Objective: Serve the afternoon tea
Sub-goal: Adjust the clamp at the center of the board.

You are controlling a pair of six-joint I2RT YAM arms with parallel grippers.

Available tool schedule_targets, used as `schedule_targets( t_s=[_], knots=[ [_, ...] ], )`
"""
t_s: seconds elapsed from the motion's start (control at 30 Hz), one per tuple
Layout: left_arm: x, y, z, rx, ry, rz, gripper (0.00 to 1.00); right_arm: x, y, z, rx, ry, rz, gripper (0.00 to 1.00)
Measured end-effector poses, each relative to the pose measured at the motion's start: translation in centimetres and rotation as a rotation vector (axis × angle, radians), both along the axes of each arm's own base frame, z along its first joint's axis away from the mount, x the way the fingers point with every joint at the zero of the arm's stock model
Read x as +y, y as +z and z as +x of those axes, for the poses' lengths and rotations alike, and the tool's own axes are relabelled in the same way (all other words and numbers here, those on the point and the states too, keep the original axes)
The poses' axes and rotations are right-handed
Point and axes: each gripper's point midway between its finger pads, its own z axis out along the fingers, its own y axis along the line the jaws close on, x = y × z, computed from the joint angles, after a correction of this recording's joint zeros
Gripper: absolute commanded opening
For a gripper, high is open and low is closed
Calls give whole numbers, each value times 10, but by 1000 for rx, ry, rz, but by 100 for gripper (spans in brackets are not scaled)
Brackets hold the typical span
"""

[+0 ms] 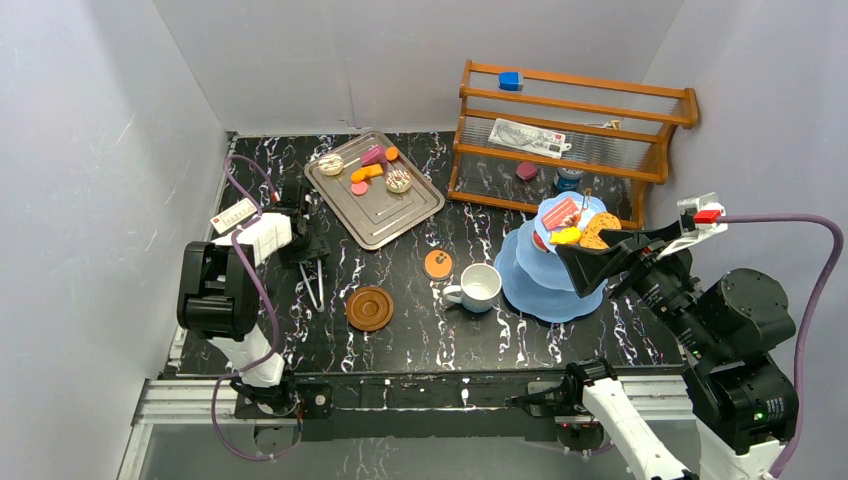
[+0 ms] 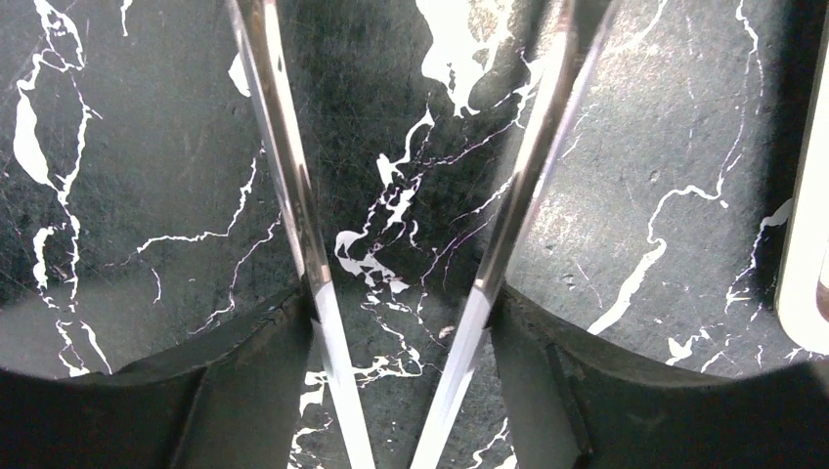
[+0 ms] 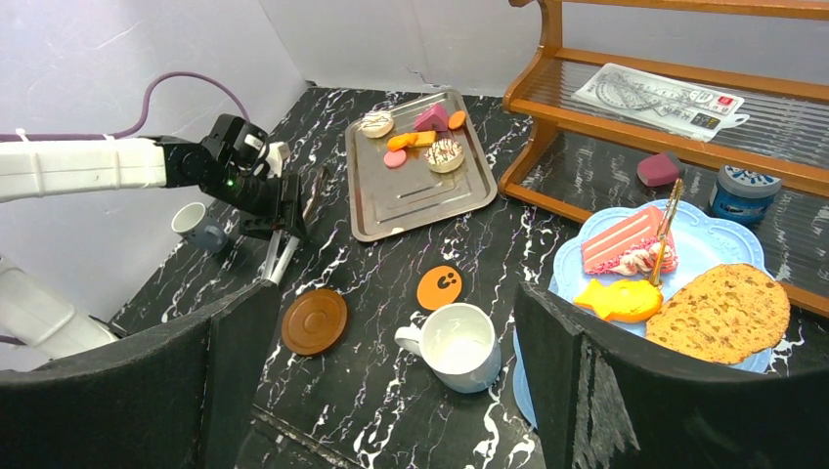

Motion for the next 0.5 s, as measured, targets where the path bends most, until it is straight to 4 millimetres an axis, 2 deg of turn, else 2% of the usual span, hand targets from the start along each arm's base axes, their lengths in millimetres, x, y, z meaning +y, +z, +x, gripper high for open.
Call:
schedule_targets(
  t_s=[0.23, 0.37, 0.5],
  knots=[
    [0, 1, 0, 3, -7, 2, 53, 0, 0, 0, -3, 0, -6, 99],
    [2, 3, -8, 45, -22, 11, 51, 0, 0, 0, -5, 0, -9, 99],
    [3, 21, -14, 71, -45, 22, 51, 0, 0, 0, -5, 0, -9, 99]
  ],
)
